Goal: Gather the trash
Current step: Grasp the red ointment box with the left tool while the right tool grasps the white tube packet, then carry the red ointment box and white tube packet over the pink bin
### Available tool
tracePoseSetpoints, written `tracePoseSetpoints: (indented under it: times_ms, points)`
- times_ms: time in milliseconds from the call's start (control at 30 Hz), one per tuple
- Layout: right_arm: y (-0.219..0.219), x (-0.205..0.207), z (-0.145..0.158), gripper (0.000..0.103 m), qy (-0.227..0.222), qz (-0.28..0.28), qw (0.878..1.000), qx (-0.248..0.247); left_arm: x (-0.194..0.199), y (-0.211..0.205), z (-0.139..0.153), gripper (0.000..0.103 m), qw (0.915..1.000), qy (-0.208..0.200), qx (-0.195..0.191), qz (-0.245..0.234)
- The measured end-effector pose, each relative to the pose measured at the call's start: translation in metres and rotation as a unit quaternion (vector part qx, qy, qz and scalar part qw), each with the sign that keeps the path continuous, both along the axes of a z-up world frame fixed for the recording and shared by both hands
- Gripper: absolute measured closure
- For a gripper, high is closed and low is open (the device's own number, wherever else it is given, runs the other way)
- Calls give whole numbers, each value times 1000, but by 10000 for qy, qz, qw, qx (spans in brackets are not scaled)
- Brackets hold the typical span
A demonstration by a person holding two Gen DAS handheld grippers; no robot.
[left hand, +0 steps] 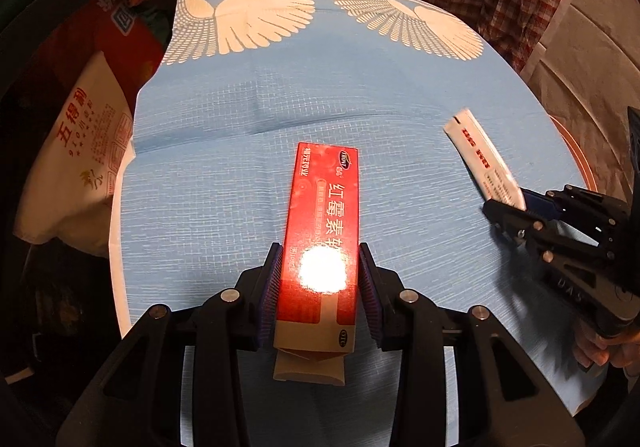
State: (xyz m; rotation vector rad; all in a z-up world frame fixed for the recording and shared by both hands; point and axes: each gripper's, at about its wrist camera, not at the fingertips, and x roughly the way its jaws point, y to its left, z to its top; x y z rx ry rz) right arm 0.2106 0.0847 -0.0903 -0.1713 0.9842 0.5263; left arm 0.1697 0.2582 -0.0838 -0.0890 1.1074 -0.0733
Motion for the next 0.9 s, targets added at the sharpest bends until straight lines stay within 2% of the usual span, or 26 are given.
tracePoseSetpoints:
  times_ms: [267, 900]
  points:
    - [-15, -3, 9, 86, -75, -69, 9999, 90, 1, -5, 6, 69, 9999, -72, 23, 66]
    - [-69, -12, 51, 86, -463, -447, 9966, 516, -6, -40, 41, 69, 9986, -510, 45, 88]
